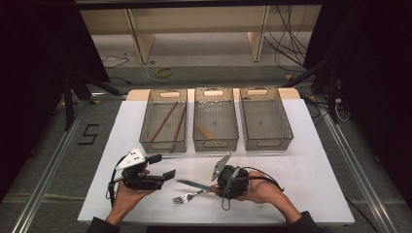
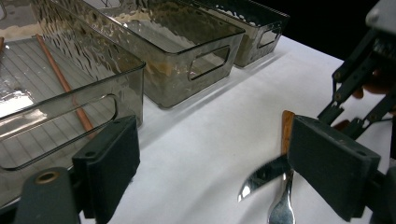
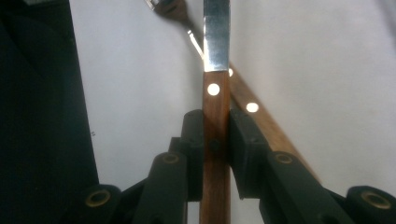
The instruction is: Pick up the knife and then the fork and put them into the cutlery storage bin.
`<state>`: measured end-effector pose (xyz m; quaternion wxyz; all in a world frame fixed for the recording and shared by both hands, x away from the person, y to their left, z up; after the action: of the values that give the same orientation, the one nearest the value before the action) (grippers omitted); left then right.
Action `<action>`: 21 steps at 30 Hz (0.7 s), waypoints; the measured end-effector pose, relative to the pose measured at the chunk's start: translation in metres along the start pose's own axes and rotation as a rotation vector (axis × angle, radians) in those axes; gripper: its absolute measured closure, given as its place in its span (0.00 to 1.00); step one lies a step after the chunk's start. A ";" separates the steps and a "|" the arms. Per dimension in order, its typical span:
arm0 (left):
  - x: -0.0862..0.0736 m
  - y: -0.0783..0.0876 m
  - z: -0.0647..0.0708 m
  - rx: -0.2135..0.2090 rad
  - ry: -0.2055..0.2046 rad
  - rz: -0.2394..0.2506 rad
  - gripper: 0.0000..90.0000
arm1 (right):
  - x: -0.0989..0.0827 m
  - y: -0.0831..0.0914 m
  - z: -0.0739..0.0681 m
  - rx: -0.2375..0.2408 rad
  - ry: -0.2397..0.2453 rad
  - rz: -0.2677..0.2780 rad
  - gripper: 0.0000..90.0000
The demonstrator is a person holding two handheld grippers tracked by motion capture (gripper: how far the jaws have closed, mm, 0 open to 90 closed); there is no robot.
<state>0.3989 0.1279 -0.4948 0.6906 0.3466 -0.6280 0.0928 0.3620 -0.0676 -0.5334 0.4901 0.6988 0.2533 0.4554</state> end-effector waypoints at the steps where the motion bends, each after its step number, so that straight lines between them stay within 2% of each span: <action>1: 0.000 0.000 0.000 0.000 0.000 0.001 0.18 | 0.001 0.004 0.002 -0.008 -0.019 0.011 0.86; 7: 0.000 0.000 0.000 0.000 -0.004 -0.003 0.18 | 0.004 0.025 0.018 -0.023 -0.082 0.079 0.86; 9: 0.000 0.000 0.000 0.001 0.000 0.000 0.18 | 0.004 0.030 0.023 -0.031 -0.080 0.089 0.86; 21: -0.001 -0.001 -0.001 0.005 -0.001 -0.002 0.18 | 0.007 0.050 0.051 -0.073 -0.154 0.162 0.86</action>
<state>0.3998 0.1283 -0.4957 0.6894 0.3488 -0.6280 0.0936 0.4053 -0.1046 -0.4901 0.4949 0.7316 0.1407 0.4473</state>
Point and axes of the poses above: each handheld gripper's, and its own axes: y roughly backward along the jaws, x roughly out of its top, z roughly to its right, the point moved 10 cm from there along -y, roughly forward along the jaws, and after that the axes turned 14 degrees about -y, right-handed, at the moved point
